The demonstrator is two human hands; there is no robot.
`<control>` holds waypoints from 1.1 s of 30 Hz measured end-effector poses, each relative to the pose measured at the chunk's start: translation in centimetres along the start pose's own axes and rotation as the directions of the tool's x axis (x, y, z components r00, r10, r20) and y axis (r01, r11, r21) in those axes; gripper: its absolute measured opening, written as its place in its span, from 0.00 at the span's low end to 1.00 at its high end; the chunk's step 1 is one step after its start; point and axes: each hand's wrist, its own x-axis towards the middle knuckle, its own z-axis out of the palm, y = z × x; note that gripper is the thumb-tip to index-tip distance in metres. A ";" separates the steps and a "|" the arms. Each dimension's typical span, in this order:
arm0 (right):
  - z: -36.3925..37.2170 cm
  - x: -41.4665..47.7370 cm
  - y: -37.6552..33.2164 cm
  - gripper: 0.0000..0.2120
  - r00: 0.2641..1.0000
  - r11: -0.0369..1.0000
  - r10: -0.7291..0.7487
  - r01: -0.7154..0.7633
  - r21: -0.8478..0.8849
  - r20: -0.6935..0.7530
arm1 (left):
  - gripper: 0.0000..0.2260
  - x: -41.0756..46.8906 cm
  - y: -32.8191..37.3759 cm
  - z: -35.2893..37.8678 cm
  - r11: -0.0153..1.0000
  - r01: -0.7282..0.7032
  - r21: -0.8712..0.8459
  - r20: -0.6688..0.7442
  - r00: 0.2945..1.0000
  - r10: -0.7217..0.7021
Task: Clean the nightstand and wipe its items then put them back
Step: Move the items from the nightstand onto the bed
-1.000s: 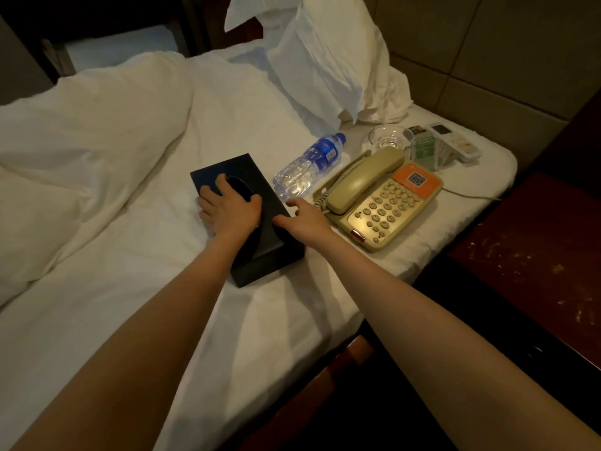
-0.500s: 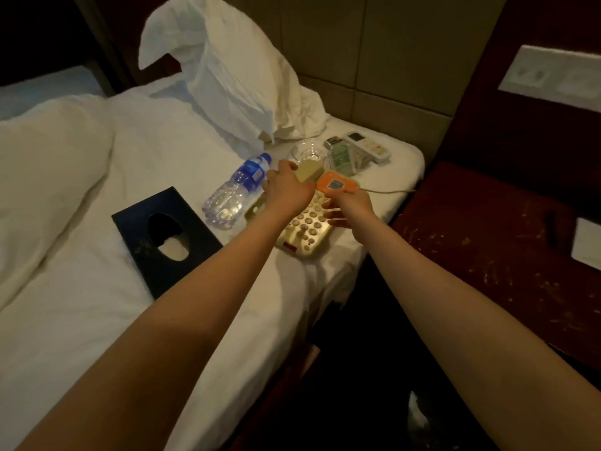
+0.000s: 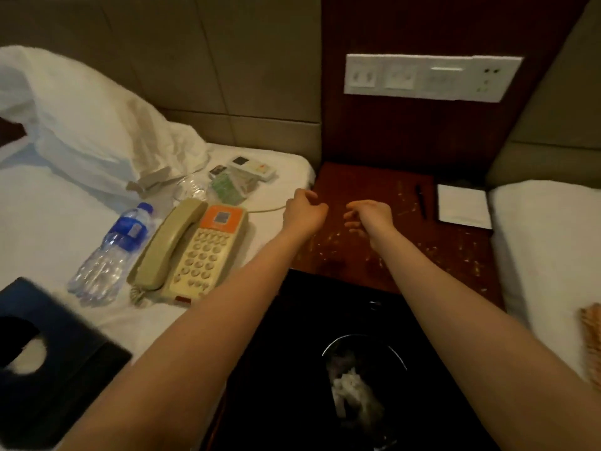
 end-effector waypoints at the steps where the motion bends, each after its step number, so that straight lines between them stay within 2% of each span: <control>1: -1.7 0.7 0.2 0.07 0.999 1.000 -0.002 0.003 0.020 -0.043 | 0.14 0.1 0.9 1.5 1.000 -0.007 -0.023 0.041 0.999 0.007; 5: -7.7 3.0 1.7 0.07 0.981 0.998 -0.009 0.020 0.056 -0.192 | 0.14 0.4 3.6 6.6 0.987 0.045 -0.152 0.210 0.978 -0.012; 8: -12.0 4.5 2.3 0.06 0.962 0.997 0.030 -0.008 0.079 -0.270 | 0.14 1.1 4.6 10.0 0.984 0.042 -0.173 0.299 0.954 0.012; 15: -18.7 8.6 2.7 0.06 0.914 0.997 0.068 -0.054 0.046 -0.400 | 0.14 5.1 6.4 16.3 0.995 -0.016 -0.095 0.332 0.942 0.047; 19: -21.0 10.8 2.8 0.08 0.883 0.987 -0.038 -0.039 -0.155 -0.468 | 0.08 8.0 6.8 19.3 0.998 -0.063 -0.013 0.332 0.941 0.063; 21: -22.1 11.6 3.0 0.09 0.880 0.957 -0.106 -0.037 -0.289 -0.463 | 0.14 9.1 7.0 20.7 0.994 -0.093 0.049 0.329 0.942 0.072; 24: -23.9 12.9 4.1 0.09 0.881 0.858 -0.203 -0.050 -0.511 -0.427 | 0.15 10.3 7.1 22.5 0.986 -0.099 0.135 0.347 0.937 0.047; 26: -24.6 13.6 4.5 0.09 0.894 0.818 -0.205 -0.068 -0.571 -0.400 | 0.14 11.1 7.1 23.7 0.976 -0.091 0.197 0.365 0.931 0.013; 28: -25.1 14.4 4.5 0.15 0.904 0.785 -0.189 -0.096 -0.612 -0.384 | 0.13 11.6 7.2 25.0 0.950 -0.115 0.291 0.371 0.929 -0.001; 31: -25.5 15.3 3.8 0.13 0.911 0.742 -0.166 -0.136 -0.656 -0.377 | 0.15 12.2 6.8 26.8 0.885 -0.177 0.430 0.376 0.926 0.002; 33: -25.2 15.7 3.8 0.16 0.915 0.679 -0.172 -0.159 -0.717 -0.365 | 0.17 12.6 6.3 27.7 0.831 -0.191 0.522 0.351 0.936 -0.006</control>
